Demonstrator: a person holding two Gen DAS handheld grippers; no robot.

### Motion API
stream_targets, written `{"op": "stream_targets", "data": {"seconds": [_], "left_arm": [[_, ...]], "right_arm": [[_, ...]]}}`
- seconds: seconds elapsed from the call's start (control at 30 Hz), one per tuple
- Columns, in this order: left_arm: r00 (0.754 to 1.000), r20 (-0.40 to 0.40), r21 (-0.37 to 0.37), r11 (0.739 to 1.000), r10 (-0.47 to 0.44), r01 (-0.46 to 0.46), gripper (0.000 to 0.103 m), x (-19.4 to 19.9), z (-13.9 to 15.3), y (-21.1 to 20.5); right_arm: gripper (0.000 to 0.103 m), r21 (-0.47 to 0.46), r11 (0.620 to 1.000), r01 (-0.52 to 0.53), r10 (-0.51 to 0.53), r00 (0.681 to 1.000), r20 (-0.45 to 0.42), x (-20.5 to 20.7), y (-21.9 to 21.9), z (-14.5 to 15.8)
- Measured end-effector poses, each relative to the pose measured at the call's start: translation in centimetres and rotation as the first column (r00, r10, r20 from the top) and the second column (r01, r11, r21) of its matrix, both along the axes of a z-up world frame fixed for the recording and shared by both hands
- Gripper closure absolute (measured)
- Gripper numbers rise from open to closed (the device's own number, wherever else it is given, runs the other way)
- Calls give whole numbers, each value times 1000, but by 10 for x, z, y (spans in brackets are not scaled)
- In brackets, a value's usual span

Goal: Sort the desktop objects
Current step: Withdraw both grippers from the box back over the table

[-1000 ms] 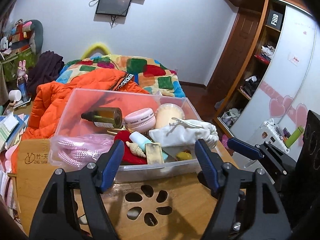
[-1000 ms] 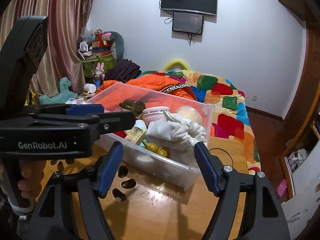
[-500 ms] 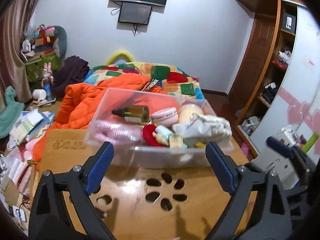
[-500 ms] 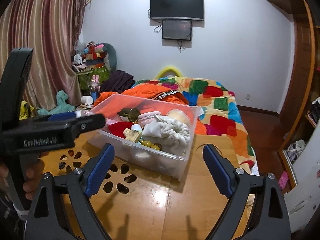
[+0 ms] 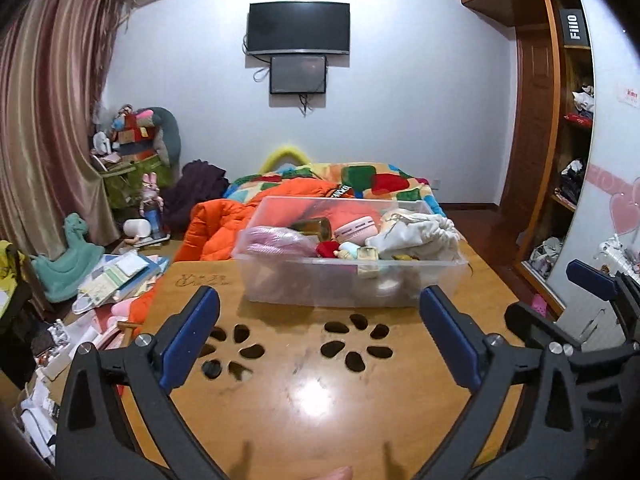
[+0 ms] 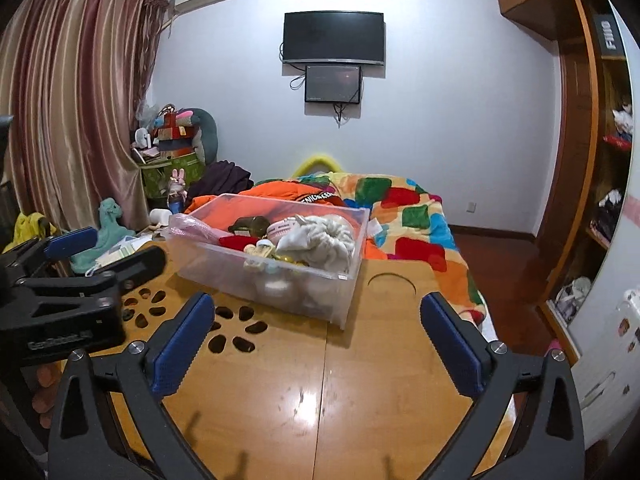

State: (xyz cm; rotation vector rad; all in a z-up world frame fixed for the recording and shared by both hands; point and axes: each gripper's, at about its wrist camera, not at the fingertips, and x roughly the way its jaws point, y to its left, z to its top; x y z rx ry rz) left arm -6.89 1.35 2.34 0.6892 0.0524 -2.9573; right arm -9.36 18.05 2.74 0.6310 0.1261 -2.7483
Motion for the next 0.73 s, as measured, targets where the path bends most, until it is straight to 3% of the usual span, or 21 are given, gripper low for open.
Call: {"op": "stream_targets", "data": {"seconds": [0.33, 0.73], "left_arm": [[999, 41, -7, 1000, 9, -8, 1, 23, -20, 2], [999, 38, 21, 1000, -11, 10, 1, 25, -22, 3]], "right_arm": [[1, 0, 1000, -31, 31, 1000, -7, 21, 3, -8], [1, 25, 999, -40, 41, 999, -22, 30, -2, -9]]}}
